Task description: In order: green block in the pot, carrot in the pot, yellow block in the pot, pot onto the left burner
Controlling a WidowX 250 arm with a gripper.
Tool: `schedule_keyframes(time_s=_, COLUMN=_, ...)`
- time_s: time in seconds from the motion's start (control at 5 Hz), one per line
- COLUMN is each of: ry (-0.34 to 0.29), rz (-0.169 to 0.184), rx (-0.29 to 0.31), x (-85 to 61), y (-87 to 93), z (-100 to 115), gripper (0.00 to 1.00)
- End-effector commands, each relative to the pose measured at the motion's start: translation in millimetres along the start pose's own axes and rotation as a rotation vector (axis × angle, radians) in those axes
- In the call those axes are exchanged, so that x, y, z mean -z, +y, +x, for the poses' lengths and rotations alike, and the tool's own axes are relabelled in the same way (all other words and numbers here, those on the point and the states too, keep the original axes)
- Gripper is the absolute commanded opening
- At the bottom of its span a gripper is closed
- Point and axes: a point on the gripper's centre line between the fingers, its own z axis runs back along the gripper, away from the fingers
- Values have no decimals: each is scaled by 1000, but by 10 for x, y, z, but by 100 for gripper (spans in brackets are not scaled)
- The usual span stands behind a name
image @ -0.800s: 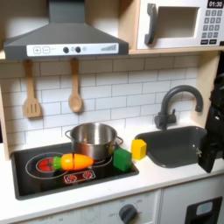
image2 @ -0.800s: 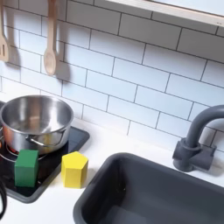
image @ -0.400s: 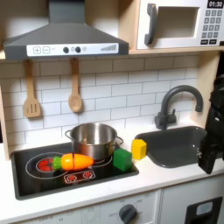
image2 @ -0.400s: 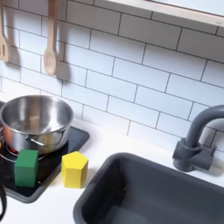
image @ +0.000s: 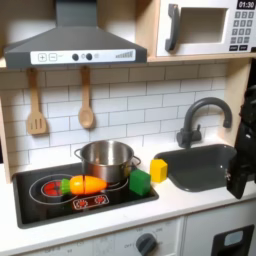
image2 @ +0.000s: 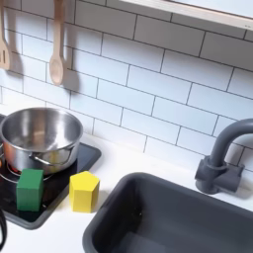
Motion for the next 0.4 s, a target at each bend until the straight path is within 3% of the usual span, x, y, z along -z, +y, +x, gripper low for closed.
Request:
schedule_keyframes(time_s=0.0, ry=3, rz=0, rx=0, x=4, y=1, z=-4, gripper=100)
schedule_keyframes(time_s=0.2, ry=2, rz=0, rx=1, x=4, y=-1, z=-2, gripper=100)
